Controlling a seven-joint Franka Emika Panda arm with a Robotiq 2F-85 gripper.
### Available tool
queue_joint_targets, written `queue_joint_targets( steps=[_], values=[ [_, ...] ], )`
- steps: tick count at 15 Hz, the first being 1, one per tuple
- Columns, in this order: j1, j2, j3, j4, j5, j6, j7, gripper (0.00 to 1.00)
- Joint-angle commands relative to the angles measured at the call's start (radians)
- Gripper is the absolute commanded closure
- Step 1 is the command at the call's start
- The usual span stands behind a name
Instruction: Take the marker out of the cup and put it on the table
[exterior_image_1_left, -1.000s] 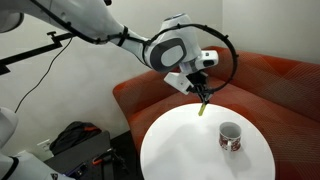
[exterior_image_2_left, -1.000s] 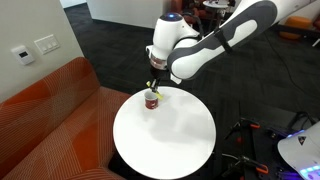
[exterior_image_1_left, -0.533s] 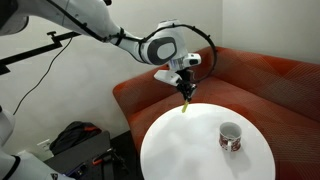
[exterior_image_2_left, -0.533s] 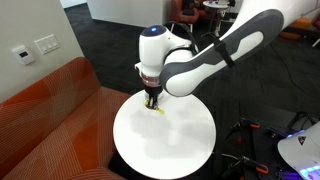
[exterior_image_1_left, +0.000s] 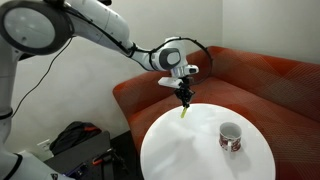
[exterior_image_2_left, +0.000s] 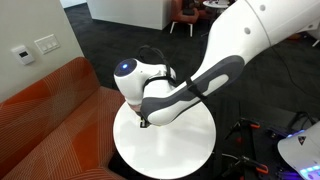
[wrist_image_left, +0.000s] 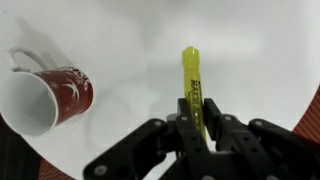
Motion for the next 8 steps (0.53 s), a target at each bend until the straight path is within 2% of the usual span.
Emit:
queue_joint_targets(
  steps=[1, 4, 8],
  values=[
    [0.030, 0.156, -0.018, 0.220, -0.016, -0.179, 0.021, 0.95],
    [0.027, 0.260, -0.011, 0.352, -0.003, -0.293, 0.003, 0.95],
    [0.030, 0.345, -0.011, 0.458, -0.004, -0.379, -0.001, 0.95]
  ],
)
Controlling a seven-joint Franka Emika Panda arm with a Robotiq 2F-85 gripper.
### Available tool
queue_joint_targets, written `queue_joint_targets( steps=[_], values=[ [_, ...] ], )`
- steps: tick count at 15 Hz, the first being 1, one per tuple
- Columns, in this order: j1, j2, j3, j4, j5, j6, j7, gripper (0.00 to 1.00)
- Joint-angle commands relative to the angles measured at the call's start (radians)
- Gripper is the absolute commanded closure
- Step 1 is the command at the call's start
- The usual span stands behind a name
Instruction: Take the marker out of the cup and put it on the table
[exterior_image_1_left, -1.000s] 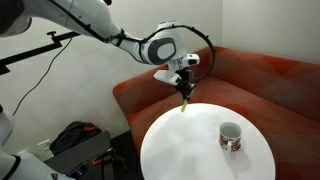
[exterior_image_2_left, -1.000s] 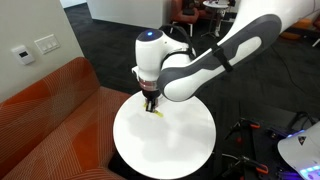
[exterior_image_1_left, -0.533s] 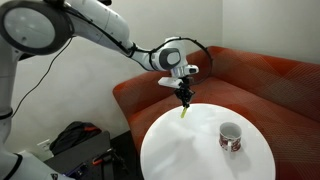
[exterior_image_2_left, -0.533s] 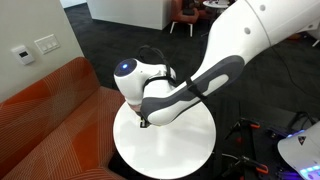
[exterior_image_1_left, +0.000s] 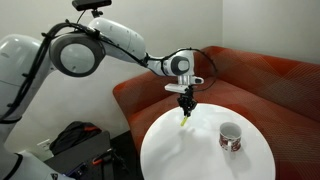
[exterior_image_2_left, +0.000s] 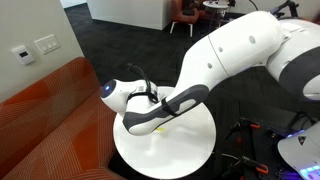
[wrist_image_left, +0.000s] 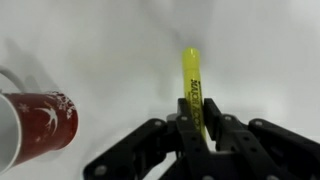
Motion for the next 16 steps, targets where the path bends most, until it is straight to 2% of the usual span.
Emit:
queue_joint_targets(
  steps=[1, 9, 10, 11, 12, 13, 16],
  values=[
    [0.013, 0.090, -0.006, 0.139, -0.001, -0.107, -0.005, 0.95],
    [0.035, 0.136, -0.010, 0.147, -0.033, -0.048, -0.012, 0.95],
    [0.036, 0.138, -0.010, 0.145, -0.032, -0.046, -0.011, 0.84],
    [0.038, 0.139, -0.011, 0.143, -0.034, -0.043, -0.007, 0.55],
    [0.038, 0.137, -0.011, 0.140, -0.033, -0.041, -0.006, 0.54],
    [0.037, 0.136, -0.011, 0.139, -0.031, -0.042, -0.004, 0.49],
    [0.034, 0.124, -0.013, 0.131, -0.026, -0.040, 0.007, 0.25]
  ],
)
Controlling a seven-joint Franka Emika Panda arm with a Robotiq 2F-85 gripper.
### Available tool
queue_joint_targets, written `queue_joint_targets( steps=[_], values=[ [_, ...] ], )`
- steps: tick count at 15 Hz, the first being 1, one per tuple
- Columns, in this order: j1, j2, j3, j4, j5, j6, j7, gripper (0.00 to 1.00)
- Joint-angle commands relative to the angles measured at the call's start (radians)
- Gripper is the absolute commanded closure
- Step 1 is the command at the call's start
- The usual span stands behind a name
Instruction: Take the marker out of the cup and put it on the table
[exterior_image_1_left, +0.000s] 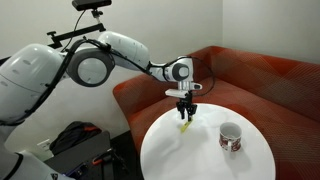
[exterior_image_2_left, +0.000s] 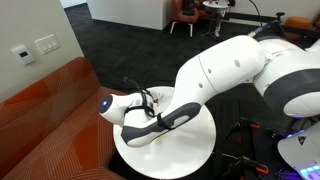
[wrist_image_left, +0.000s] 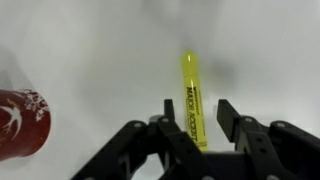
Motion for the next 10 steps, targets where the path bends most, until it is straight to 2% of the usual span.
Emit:
queue_joint_targets(
  steps=[1, 3, 4, 10],
  values=[
    [0.005, -0.013, -0.013, 0.001, -0.006, 0.012, 0.016, 0.19],
    [0.005, -0.039, -0.017, -0.026, -0.004, 0.034, 0.036, 0.03],
    [0.006, -0.059, -0.020, -0.049, -0.004, 0.056, 0.051, 0.00],
    [0.012, -0.179, -0.050, -0.199, -0.010, 0.241, 0.164, 0.00]
  ],
)
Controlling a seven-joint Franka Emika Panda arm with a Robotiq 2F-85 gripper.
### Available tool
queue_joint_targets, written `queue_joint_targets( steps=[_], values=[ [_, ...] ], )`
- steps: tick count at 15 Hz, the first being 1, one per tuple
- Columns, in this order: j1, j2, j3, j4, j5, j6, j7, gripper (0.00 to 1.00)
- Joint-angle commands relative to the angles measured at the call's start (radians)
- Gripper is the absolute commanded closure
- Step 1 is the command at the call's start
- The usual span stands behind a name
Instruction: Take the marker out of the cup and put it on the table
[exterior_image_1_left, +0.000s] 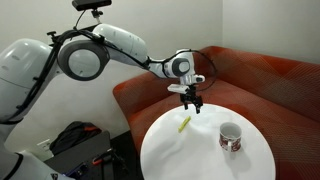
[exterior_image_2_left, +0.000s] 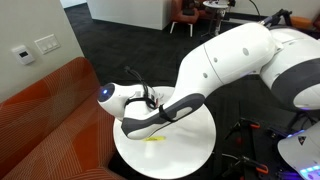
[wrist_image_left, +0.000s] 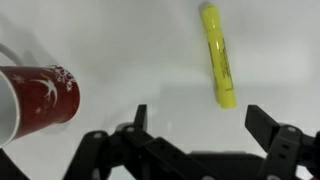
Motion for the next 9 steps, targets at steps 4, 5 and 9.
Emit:
queue_joint_targets(
  steps=[4, 5, 9],
  values=[
    [0.003, -0.070, -0.019, -0.094, 0.003, 0.104, 0.041, 0.00],
    [0.002, -0.076, -0.020, -0.102, 0.003, 0.109, 0.042, 0.00],
    [0.003, -0.067, -0.019, -0.100, 0.004, 0.108, 0.041, 0.00]
  ],
)
